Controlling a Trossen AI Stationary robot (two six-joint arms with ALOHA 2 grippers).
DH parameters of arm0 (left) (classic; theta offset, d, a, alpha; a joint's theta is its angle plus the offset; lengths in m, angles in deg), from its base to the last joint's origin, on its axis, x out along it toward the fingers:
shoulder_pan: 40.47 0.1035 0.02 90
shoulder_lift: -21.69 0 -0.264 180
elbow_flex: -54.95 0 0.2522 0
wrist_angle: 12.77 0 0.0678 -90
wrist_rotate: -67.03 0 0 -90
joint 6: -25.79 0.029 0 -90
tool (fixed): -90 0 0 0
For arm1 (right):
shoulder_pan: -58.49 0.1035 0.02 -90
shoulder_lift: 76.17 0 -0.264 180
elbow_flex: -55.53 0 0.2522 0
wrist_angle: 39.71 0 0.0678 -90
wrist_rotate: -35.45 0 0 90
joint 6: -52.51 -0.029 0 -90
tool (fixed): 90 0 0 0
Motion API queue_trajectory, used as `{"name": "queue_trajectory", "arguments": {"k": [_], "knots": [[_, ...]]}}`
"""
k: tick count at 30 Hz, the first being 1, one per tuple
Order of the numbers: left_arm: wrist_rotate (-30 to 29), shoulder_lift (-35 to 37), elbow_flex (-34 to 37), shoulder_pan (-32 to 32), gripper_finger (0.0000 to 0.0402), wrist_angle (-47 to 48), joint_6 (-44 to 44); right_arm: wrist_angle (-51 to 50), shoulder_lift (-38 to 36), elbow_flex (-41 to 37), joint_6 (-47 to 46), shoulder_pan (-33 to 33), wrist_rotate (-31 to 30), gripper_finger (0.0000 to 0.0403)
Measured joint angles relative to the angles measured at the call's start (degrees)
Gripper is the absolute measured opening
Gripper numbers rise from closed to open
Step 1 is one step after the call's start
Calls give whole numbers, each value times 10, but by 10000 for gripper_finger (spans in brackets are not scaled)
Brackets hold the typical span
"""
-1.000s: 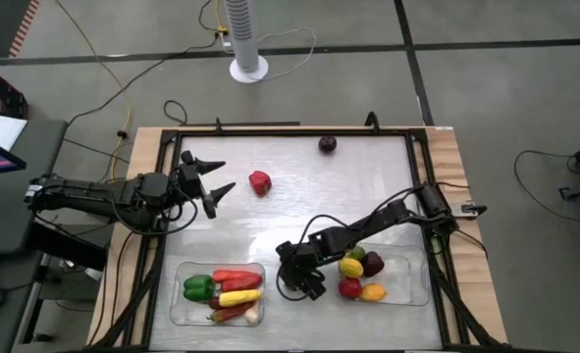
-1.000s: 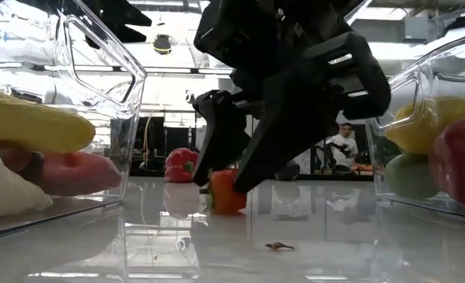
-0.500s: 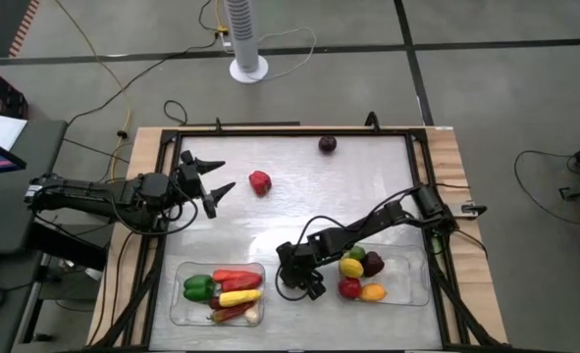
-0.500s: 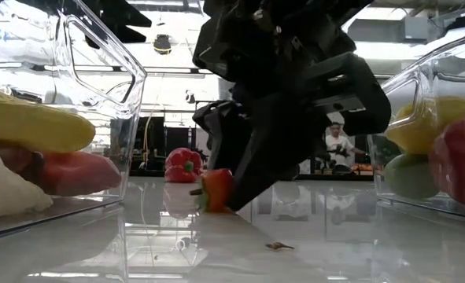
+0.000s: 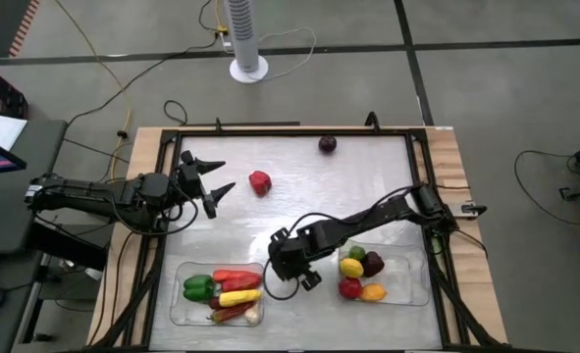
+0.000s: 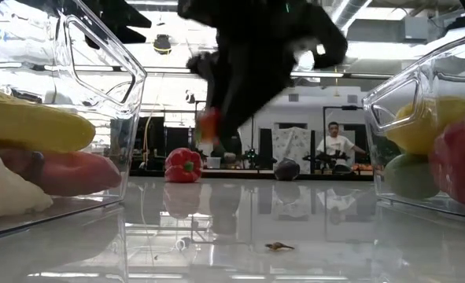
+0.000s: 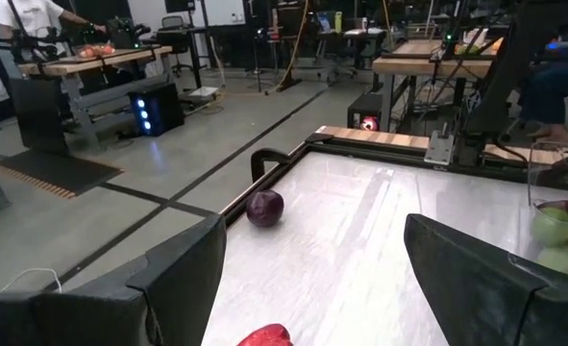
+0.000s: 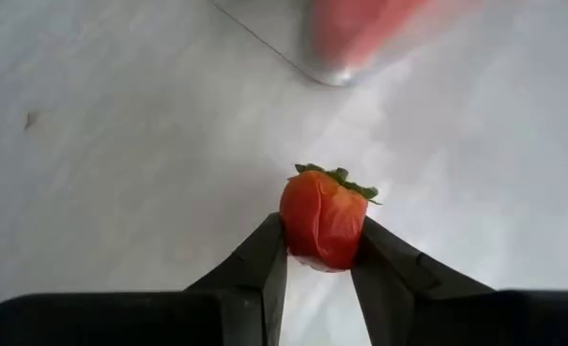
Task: Sort produce into baskets
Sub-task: Put the orange tomato into the right transparent bin, then put the onion into the left transparent bin
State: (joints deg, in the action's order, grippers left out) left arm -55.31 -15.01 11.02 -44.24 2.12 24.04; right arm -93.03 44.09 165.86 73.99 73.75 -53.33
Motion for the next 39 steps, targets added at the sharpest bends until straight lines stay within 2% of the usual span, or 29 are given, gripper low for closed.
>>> {"name": "queue_trajectory", "arguments": {"k": [6, 11, 18, 25, 28, 32, 36, 39], "knots": [[1, 0, 0, 0, 306, 10, -9, -209, -1, 97, -26, 0, -14, 131], [1, 0, 0, 0, 306, 10, -9, -306, -31, 102, -72, 10, -13, 132], [2, 0, 0, 0, 306, 13, -13, -305, -138, 49, -168, 54, -11, 132], [3, 0, 0, 0, 306, 12, -19, -296, -278, -85, -366, 99, -21, 137], [3, 0, 0, 0, 306, 12, -20, -280, -329, -159, -447, 112, -29, 159], [3, 0, 0, 0, 306, 10, -21, -265, -374, -233, -506, 120, -30, 210], [3, 0, 0, 0, 306, 5, -22, -263, -387, -255, -511, 102, -32, 255], [3, 0, 0, 0, 306, 5, -22, -247, -385, -255, -476, 79, -50, 265]]}}
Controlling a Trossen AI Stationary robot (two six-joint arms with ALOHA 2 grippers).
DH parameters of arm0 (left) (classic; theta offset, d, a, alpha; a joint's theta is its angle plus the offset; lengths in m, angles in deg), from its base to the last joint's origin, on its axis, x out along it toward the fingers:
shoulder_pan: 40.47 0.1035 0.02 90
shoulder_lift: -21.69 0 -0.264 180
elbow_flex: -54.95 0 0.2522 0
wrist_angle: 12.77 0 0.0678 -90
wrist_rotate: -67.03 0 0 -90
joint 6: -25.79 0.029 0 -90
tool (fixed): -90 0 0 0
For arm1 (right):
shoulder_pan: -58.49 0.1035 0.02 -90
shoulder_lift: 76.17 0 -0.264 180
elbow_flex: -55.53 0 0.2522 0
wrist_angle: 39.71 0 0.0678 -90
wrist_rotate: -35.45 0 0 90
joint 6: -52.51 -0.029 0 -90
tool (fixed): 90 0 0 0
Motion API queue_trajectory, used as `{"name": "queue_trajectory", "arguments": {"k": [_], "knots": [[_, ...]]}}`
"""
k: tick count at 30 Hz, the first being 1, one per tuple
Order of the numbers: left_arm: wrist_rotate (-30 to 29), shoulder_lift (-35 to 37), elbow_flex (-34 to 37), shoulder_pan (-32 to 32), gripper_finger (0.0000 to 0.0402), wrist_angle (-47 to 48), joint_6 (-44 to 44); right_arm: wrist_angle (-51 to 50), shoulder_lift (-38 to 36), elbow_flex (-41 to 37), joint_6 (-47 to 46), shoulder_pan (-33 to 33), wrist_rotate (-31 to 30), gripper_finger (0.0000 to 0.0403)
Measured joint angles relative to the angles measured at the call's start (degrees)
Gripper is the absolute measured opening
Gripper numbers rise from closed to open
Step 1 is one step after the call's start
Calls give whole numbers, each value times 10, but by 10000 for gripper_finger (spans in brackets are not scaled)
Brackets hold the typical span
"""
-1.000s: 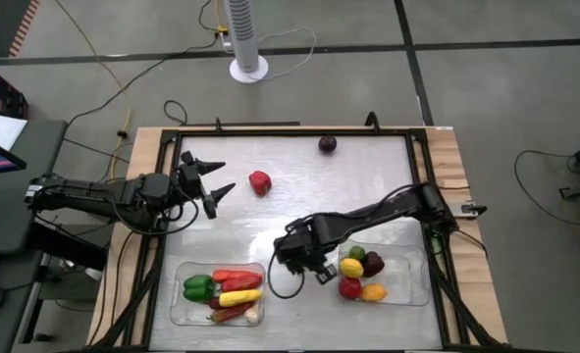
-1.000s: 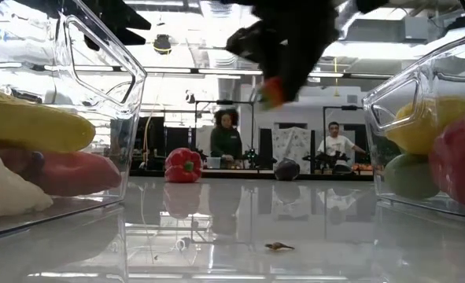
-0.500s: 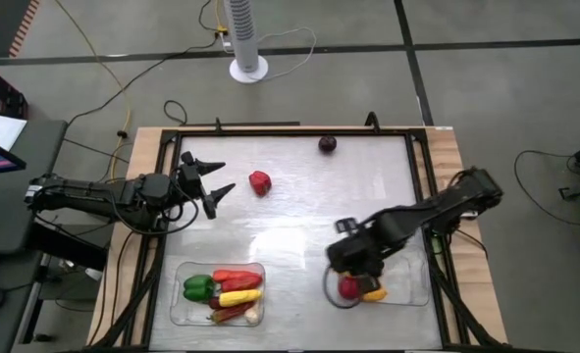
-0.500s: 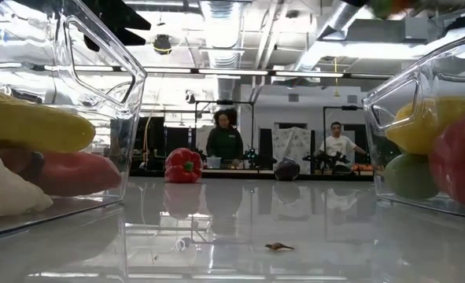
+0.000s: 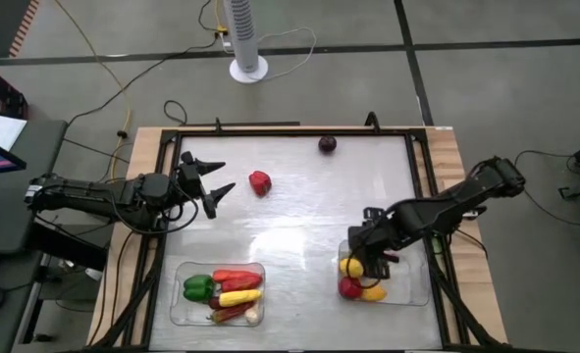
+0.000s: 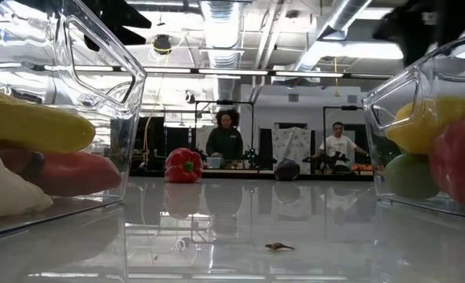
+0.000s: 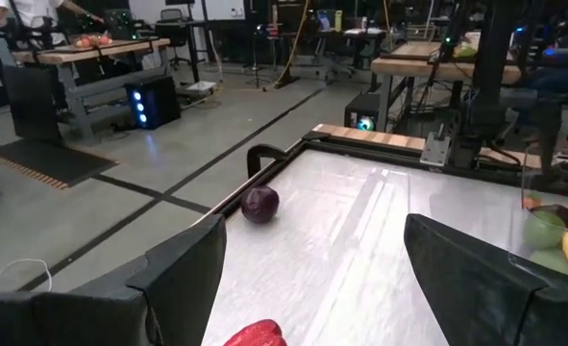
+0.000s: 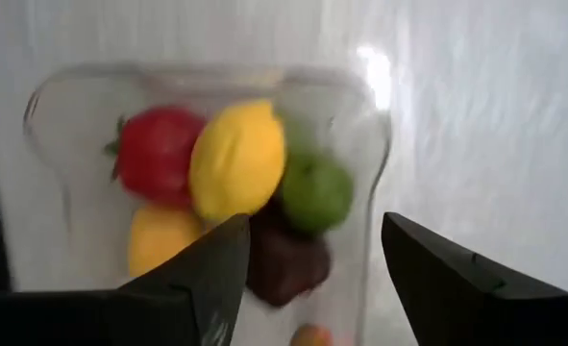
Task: Sort produce into baskets
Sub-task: Put the onion into the left transparent bin
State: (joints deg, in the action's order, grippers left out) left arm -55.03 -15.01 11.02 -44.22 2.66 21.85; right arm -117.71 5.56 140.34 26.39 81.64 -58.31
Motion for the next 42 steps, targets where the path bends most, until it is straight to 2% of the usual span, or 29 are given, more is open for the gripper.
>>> {"name": "queue_trajectory", "arguments": {"k": [6, 13, 16, 20, 23, 26, 31, 36, 42], "knots": [[-1, 0, 0, 0, 306, 0, 0, 124, 0, 0, 132, -79, -103, 264], [-1, 0, 0, 0, 306, 2, 0, 192, 1, -31, 292, -247, -156, 264], [-1, 0, 0, 0, 306, 2, 5, 271, 0, -70, 338, -327, -151, 265], [-1, 0, 0, 0, 306, 2, 5, 381, 2, -125, 407, -423, -98, 266], [-1, 0, 0, 0, 306, 2, 7, 445, 1, -146, 415, -484, -50, 268], [-4, 0, 0, 0, 306, -1, 18, 467, 2, -152, 419, -535, -11, 281], [-18, 0, 0, 0, 306, -18, 35, 524, 58, -151, 421, -583, 25, 337], [-18, 0, 0, 0, 306, -16, 35, 615, 135, -152, 402, -600, 2, 394], [-16, 0, 0, 0, 306, -9, 35, 679, 200, -151, 381, -621, -34, 384]]}}
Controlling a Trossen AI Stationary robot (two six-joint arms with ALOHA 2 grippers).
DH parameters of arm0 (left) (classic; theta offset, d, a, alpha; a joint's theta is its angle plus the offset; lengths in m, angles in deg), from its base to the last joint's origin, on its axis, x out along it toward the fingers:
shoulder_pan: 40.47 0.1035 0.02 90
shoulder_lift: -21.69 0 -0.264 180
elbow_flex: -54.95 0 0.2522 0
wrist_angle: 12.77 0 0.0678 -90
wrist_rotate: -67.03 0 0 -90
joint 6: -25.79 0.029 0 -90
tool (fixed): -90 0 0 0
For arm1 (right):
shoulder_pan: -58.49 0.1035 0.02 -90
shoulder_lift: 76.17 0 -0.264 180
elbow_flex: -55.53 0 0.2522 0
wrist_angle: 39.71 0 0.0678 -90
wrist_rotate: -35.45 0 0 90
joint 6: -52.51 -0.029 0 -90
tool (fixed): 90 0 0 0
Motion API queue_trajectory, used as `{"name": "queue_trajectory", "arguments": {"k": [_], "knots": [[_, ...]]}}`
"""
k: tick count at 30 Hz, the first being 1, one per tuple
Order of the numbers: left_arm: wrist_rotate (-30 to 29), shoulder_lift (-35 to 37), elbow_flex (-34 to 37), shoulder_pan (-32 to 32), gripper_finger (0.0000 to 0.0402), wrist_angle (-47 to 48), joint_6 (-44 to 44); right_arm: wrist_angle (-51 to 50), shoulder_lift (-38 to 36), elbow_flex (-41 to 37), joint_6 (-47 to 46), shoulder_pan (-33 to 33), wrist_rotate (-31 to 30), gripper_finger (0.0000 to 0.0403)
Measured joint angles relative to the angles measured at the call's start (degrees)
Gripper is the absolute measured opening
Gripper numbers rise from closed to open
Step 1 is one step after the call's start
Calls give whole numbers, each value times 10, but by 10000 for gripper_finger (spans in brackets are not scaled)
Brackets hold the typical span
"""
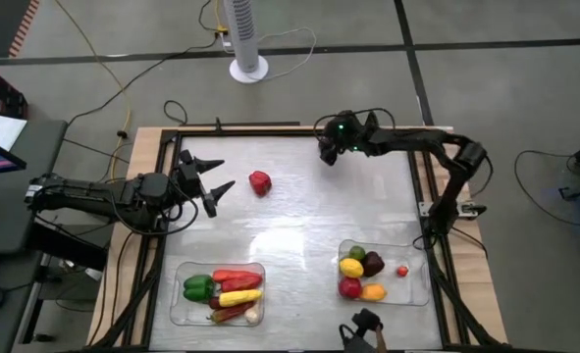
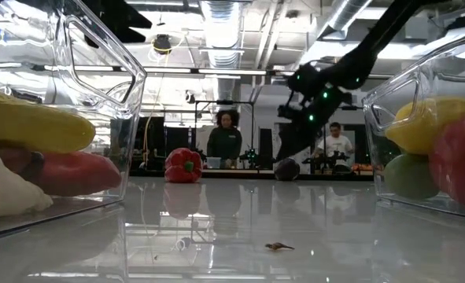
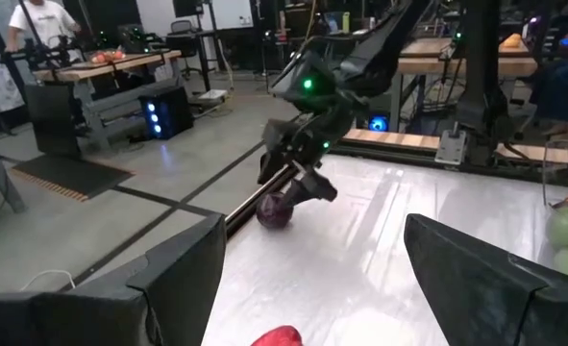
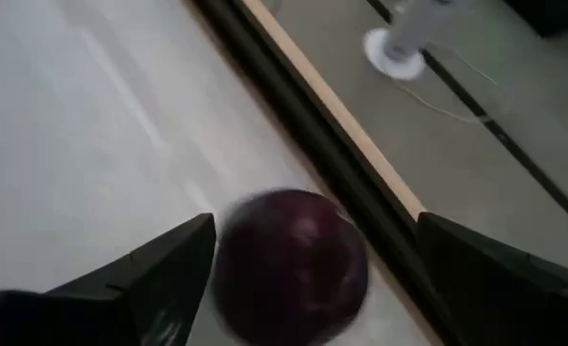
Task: Sort produce into baskets
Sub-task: Put the onion into the left transparent bin
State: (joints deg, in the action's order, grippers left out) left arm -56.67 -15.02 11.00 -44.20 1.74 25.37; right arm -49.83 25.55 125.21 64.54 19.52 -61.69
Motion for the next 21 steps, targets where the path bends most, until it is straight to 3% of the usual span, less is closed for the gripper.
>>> {"name": "queue_trajectory", "arguments": {"k": [9, 17, 21], "knots": [[-1, 0, 0, 0, 306, 9, 0, 4, 62, 0, 0, -5, -14, 378], [-1, 0, 0, 0, 306, 9, 0, 22, 54, 0, 5, -4, -2, 320], [-1, 0, 0, 0, 306, 12, 0, -20, 27, 0, 0, 14, 29, 313]]}}
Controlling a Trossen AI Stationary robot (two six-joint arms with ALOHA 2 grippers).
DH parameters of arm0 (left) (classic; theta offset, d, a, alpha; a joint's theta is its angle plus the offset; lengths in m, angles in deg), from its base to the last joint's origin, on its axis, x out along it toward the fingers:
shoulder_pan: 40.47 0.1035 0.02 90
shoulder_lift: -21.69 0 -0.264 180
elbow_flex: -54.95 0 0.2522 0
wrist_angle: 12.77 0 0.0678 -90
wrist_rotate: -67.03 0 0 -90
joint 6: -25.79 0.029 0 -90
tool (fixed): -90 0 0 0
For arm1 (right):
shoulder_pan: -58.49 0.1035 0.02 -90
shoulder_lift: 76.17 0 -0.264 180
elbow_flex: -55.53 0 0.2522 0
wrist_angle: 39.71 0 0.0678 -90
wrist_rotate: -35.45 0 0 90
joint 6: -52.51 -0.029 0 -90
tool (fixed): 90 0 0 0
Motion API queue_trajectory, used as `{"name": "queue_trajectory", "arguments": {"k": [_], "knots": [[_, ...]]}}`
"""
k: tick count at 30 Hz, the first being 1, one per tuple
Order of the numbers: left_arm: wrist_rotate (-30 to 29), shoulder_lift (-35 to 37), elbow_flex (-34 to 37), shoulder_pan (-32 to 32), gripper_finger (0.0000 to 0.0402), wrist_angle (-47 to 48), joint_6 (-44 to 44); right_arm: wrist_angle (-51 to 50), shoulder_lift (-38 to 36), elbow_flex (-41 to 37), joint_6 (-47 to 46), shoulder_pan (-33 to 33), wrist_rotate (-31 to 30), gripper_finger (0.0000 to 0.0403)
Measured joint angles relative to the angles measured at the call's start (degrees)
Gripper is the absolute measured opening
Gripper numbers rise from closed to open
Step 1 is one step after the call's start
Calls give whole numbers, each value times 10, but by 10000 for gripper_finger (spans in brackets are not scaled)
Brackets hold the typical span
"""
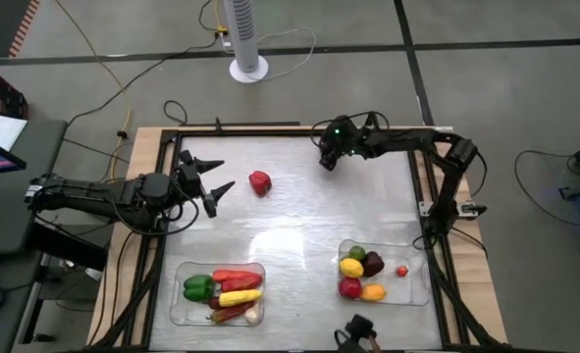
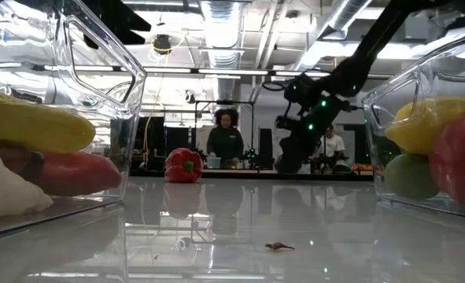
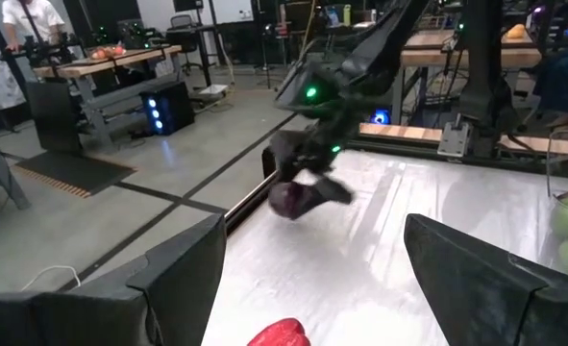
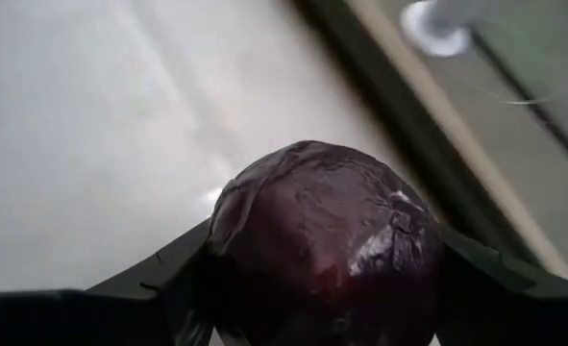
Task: Sort produce into baskets
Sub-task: Put the onion into the left transparent bin
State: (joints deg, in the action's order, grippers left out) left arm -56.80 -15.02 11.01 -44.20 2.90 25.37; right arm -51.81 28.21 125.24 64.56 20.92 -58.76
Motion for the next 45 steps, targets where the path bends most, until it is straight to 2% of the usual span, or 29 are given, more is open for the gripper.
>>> {"name": "queue_trajectory", "arguments": {"k": [2, 4, 6, 8, 13, 18, 21, 24, 30, 34, 38, 42, 45], "knots": [[0, 0, 0, 0, 306, 2, 0, -41, -27, 0, -3, 24, 29, 320], [0, 0, 0, 0, 306, 3, 0, -81, -64, 0, -24, 55, 84, 326], [-1, 0, 0, 0, 306, 2, 0, -93, -101, 0, -48, 94, 138, 328], [-4, 0, 0, 0, 306, -2, 0, -90, -129, 0, -70, 142, 161, 328], [-5, 0, 0, 0, 306, -26, -1, -2, -151, 0, -105, 286, 163, 328], [-4, 0, 0, 0, 306, -27, -13, 160, -111, 5, -127, 406, 164, 328], [8, 0, 3, 0, 306, -24, -16, 183, -71, 43, -135, 449, 164, 328], [20, 0, 3, 0, 306, -22, -16, 178, -20, 102, -125, 478, 188, 328], [14, 0, 3, 0, 306, -23, -11, 119, 90, 265, -92, 504, 295, 329], [9, 0, 3, 0, 306, -24, 1, 23, 158, 373, -60, 504, 299, 333], [6, 0, 3, 0, 306, -23, 1, -72, 205, 455, -31, 498, 296, 357], [6, 0, 3, 0, 306, -15, -3, -134, 226, 500, -25, 493, 296, 389], [6, 0, 3, 0, 306, -7, -7, -142, 221, 508, -21, 486, 294, 396]]}}
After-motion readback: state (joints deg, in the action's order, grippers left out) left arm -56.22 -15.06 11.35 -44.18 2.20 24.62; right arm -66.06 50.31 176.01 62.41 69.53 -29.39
